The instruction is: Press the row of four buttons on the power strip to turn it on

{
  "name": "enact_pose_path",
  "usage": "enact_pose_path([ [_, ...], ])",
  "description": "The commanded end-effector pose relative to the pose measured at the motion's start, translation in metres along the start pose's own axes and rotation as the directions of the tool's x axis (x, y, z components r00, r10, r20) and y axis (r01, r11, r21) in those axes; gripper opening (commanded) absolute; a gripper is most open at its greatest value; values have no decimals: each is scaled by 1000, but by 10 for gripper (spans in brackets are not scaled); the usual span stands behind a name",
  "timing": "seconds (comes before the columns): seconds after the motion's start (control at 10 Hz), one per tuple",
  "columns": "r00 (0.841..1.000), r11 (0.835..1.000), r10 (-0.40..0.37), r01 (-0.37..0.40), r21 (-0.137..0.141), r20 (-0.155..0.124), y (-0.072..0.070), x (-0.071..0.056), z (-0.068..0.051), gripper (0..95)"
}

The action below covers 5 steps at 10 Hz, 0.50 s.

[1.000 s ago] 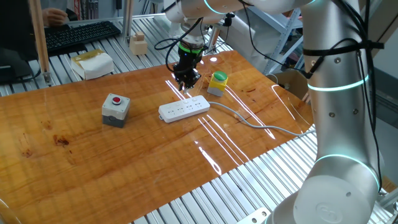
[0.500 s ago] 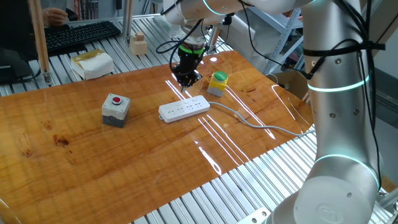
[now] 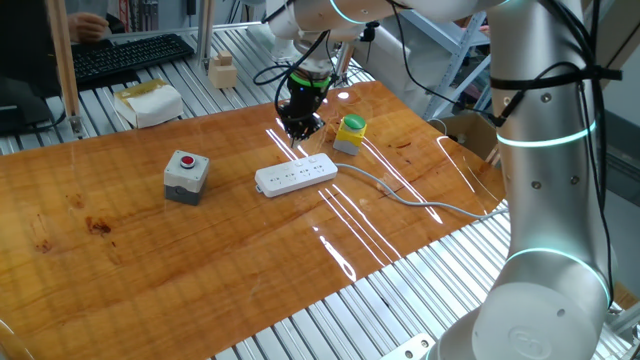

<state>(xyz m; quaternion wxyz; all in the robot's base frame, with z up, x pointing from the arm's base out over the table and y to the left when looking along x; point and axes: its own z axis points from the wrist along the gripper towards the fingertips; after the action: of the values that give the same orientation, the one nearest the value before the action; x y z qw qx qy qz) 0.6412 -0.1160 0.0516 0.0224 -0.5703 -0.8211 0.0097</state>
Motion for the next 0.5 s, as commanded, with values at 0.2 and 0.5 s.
enact_pose_path([
  [0.2, 997, 998, 70, -70, 7, 32, 1, 0, 0, 0],
  [0.5, 1000, 1000, 13, -14, 5, 25, 1, 0, 0, 0],
])
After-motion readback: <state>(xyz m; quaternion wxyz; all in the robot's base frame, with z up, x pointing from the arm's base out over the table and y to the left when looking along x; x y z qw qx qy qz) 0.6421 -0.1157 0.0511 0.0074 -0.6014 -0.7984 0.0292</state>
